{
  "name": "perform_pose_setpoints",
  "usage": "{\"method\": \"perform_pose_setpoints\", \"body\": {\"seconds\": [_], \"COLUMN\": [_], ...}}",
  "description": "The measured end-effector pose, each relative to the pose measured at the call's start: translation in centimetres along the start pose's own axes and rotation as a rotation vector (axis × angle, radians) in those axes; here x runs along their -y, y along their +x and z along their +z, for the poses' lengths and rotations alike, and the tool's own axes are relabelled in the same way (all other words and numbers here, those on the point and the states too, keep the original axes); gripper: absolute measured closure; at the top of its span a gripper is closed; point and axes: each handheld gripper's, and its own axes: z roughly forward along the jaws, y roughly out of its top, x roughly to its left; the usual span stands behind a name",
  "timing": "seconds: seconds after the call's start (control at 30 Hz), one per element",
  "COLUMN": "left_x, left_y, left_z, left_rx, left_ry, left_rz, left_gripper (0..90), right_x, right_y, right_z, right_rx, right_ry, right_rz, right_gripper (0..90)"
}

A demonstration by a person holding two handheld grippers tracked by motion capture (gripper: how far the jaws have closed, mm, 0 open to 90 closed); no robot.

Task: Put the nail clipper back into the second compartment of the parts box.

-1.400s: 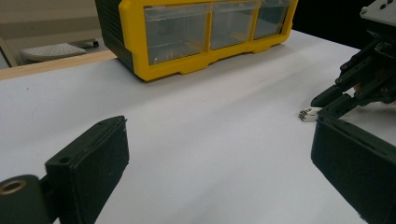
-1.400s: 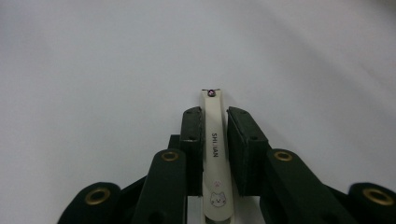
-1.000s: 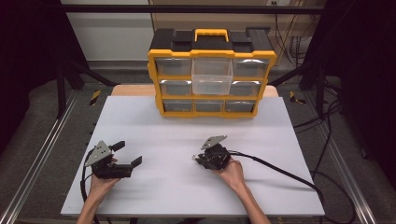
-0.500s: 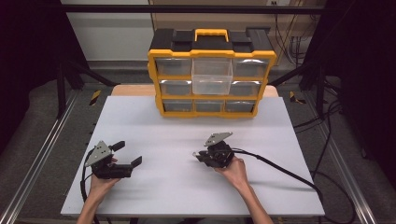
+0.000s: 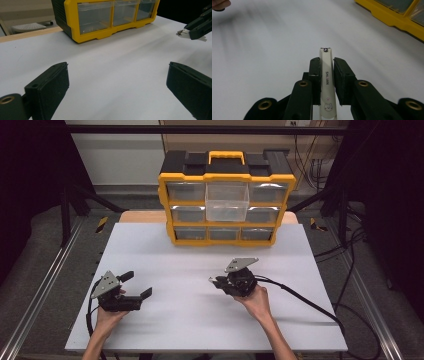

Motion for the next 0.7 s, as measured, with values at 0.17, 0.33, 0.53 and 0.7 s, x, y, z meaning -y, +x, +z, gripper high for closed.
{"method": "perform_pose_setpoints", "body": {"seconds": [0.17, 0.33, 0.53, 0.7], "left_x": [0.0, 0.0, 0.0, 0.0], "left_y": [0.0, 0.1, 0.0, 0.0], "left_z": [0.0, 0.0, 0.1, 0.1], "left_rx": [0.001, 0.001, 0.001, 0.000], "left_ry": [0.000, 0.000, 0.001, 0.000], "left_rz": [-0.001, -0.005, -0.002, -0.002], "left_gripper": [4.2, 4.3, 4.2, 4.2], "right_x": [-0.2, -0.6, -1.1, -1.4], "right_y": [0.0, -0.2, -0.4, -0.6], "right_z": [-0.7, -1.6, -3.0, -3.9], "right_rx": [0.006, 0.010, 0.025, 0.036], "right_ry": [-0.018, -0.042, -0.078, -0.100], "right_rz": [0.000, 0.005, 0.009, 0.014], "right_gripper": [77.5, 77.5, 77.5, 77.5]}}
